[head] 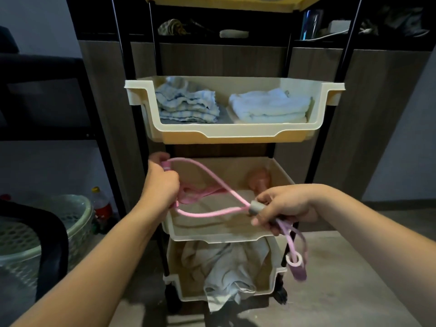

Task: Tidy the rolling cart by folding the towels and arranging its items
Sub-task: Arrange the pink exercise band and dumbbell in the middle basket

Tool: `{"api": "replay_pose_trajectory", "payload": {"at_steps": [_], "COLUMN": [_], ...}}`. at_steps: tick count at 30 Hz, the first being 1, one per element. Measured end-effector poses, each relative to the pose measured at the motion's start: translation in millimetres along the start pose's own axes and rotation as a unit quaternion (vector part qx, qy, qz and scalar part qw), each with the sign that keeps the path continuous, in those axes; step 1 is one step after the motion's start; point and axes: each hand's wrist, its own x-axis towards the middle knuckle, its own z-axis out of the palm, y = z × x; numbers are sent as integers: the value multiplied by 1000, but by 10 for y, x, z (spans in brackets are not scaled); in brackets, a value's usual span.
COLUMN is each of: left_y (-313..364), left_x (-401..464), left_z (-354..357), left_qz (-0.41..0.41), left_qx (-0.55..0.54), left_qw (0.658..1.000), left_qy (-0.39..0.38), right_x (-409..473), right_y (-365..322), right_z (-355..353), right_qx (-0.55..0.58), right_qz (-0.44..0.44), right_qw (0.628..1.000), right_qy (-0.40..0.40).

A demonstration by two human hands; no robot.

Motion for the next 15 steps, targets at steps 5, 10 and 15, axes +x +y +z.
{"api": "replay_pose_trajectory", "payload": {"at_steps": [5, 10, 15], "left_y": [86, -10, -282], "left_x": [-188, -350, -330], "left_z": [-47, 242, 505], "left_qz": [48, 98, 95], "left_qx": [437, 467, 314], "left_qw": [885, 839, 941], "left_qy": [-153, -260, -80], "right_x": [39, 2, -47], "right_y": [61, -201, -347], "right_z": [-72, 22, 7], "right_qx": [63, 22, -4], "right_qz": [-36, -99, -113], "right_qw": [986, 980, 979], "right_qy": [148, 173, 167]}}
